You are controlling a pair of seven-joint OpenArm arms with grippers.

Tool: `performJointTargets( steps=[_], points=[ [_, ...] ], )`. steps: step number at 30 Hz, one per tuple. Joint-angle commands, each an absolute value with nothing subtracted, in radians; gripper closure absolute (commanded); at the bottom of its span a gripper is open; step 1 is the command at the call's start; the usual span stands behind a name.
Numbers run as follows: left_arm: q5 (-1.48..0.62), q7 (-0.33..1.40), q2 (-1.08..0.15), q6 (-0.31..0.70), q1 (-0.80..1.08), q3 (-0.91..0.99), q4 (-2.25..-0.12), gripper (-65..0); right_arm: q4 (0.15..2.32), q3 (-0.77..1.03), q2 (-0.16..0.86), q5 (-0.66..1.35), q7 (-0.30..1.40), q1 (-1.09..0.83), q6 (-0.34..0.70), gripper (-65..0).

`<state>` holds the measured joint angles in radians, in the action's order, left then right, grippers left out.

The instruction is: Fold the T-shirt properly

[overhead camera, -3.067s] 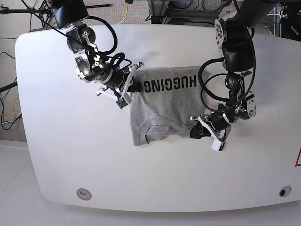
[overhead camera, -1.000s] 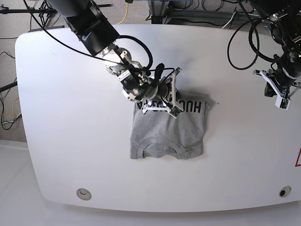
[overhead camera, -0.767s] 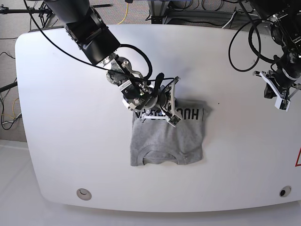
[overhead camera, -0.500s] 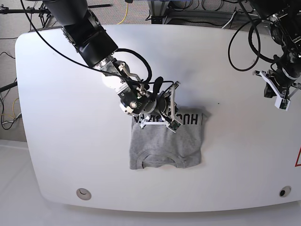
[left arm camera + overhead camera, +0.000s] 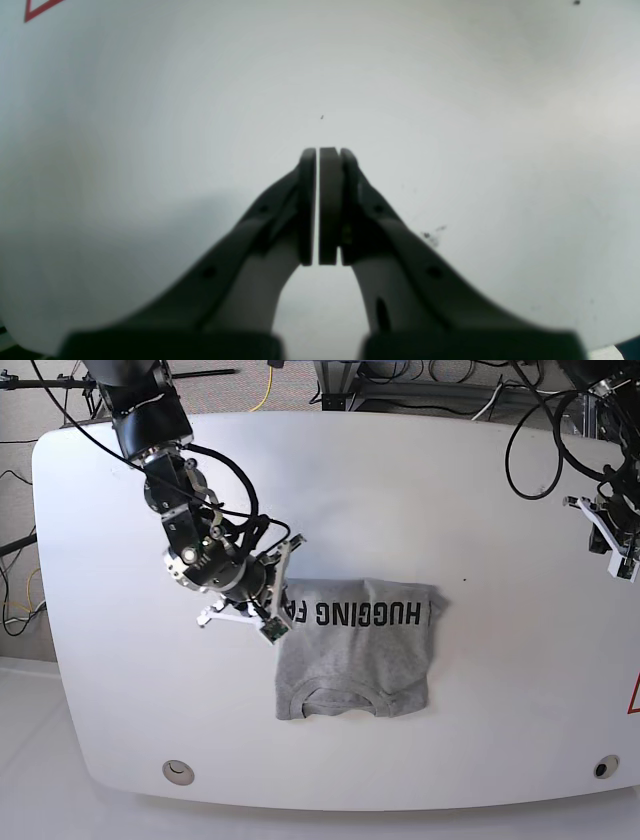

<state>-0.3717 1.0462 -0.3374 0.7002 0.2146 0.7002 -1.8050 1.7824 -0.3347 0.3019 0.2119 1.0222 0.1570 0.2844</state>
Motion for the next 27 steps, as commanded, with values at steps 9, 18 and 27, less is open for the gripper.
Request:
performJointTargets(
  steps=[9, 18, 27],
  points=[
    [-0.366, 1.036, -0.357, 0.698, 0.381, 0.901, -1.825, 0.0, 1.900, 0.039, 0.464, 0.082, 1.024, -0.124, 0.289, 0.0],
    [-0.364, 1.036, -0.305, 0.698, 0.526, 1.036, -1.825, 0.0, 1.937, 0.430, 0.487, 0.013, 1.024, -0.372, 0.291, 0.0],
    [-0.363, 1.035, -0.211, 0.698, 0.647, 1.087, -1.824, 0.0, 1.916, 0.670, 0.421, -0.133, 1.021, -0.536, 0.291, 0.0]
  ],
)
